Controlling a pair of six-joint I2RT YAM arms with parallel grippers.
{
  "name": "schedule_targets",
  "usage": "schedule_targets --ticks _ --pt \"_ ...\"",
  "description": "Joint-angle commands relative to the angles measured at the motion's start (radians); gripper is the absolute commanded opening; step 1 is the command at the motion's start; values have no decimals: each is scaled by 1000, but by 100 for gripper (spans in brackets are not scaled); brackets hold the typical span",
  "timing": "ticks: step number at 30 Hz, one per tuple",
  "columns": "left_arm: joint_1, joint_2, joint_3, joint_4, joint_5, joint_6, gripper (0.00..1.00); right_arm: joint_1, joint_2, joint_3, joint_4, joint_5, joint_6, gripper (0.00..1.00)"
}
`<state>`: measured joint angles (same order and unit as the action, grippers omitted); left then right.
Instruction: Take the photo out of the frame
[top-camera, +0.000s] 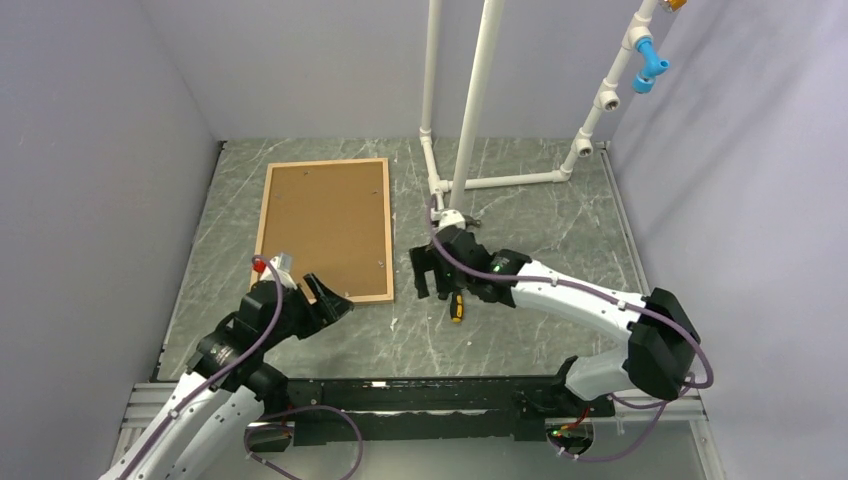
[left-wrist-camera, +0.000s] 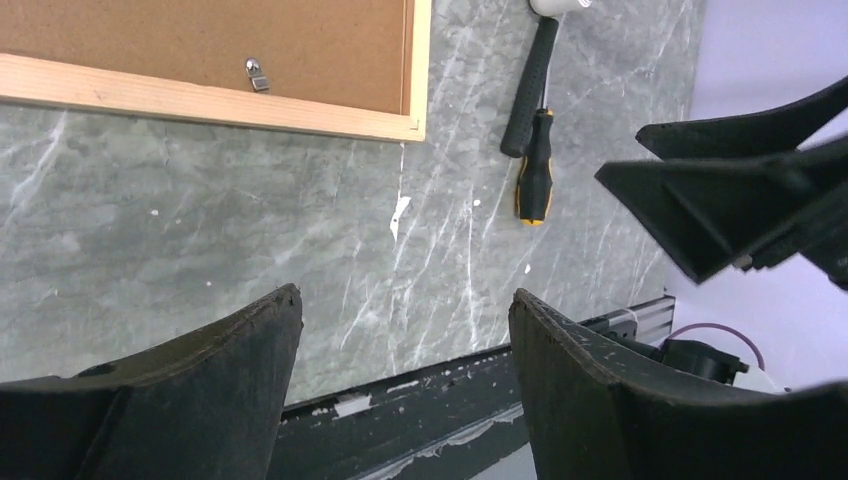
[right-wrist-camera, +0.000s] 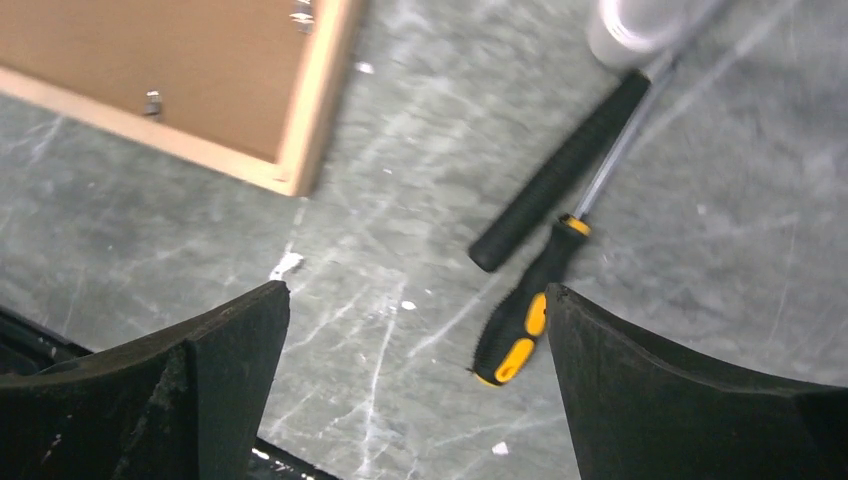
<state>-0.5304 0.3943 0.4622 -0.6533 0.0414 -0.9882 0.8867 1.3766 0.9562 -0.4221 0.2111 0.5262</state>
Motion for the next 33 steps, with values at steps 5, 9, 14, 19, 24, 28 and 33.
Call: schedule_targets --ticks 5,9,14,19,24,28,33 --pt "3 -141 83 -244 11 -64 80 270 -78 -46 332 168 -371 100" --pt "3 -214 133 -339 -11 -86 81 273 -1 9 371 39 -469 99" --pt "3 -209 219 -497 -38 -96 80 266 197 142 323 -90 -644 96" --pt "3 -243 249 -579 -94 -121 80 267 335 239 320 -156 -747 87" --pt "3 -310 227 -606 -97 -172 80 265 485 346 253 -162 -788 76" --pt "3 -334 219 -635 -112 -192 80 266 568 391 221 -133 -795 70" --pt "3 -314 218 -637 -125 -199 79 267 588 364 254 -151 -792 64"
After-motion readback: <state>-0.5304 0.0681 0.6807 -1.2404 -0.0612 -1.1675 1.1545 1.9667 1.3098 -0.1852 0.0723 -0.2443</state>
